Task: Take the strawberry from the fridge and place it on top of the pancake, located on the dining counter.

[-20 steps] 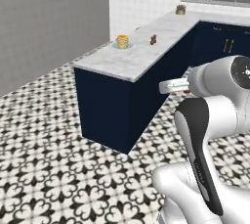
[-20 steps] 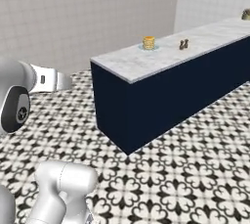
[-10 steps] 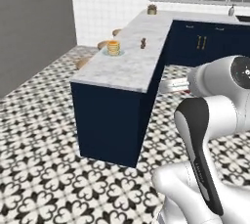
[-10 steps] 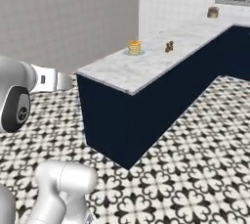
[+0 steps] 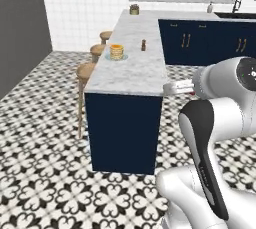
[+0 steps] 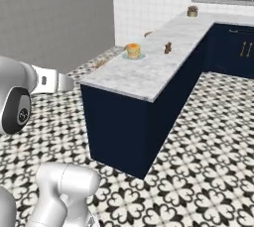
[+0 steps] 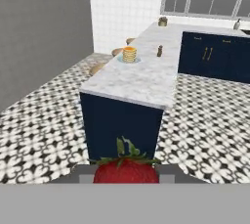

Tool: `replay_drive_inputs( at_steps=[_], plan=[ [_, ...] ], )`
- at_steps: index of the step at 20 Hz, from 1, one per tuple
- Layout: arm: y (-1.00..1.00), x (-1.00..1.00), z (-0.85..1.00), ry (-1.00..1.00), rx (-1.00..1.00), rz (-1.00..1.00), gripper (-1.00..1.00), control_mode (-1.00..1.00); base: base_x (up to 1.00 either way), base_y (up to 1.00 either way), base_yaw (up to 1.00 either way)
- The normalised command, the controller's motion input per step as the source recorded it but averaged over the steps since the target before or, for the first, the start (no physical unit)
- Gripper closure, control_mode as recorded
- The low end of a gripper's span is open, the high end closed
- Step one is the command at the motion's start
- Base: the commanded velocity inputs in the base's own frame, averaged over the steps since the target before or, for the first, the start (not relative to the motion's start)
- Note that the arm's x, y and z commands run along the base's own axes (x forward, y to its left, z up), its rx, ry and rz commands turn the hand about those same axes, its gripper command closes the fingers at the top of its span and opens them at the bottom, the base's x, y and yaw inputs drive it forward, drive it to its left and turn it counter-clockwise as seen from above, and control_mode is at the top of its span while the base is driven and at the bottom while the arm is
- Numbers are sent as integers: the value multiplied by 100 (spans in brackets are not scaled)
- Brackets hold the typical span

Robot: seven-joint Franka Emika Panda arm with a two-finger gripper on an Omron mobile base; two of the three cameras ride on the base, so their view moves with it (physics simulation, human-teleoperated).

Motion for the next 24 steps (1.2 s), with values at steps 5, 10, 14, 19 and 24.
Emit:
replay_drive_inputs(
  at_steps=[5, 10, 14, 19, 24],
  plan=[
    [0, 0, 0, 0, 0, 0, 100, 100, 0, 100, -36],
    [0, 0, 0, 0, 0, 0, 100, 100, 0, 100, -37],
    [0, 0, 0, 0, 0, 0, 100, 100, 17, 100, -37],
    [0, 0, 0, 0, 0, 0, 100, 100, 44, 100, -37],
    [0, 0, 0, 0, 0, 0, 100, 100, 72, 100, -37]
  ],
)
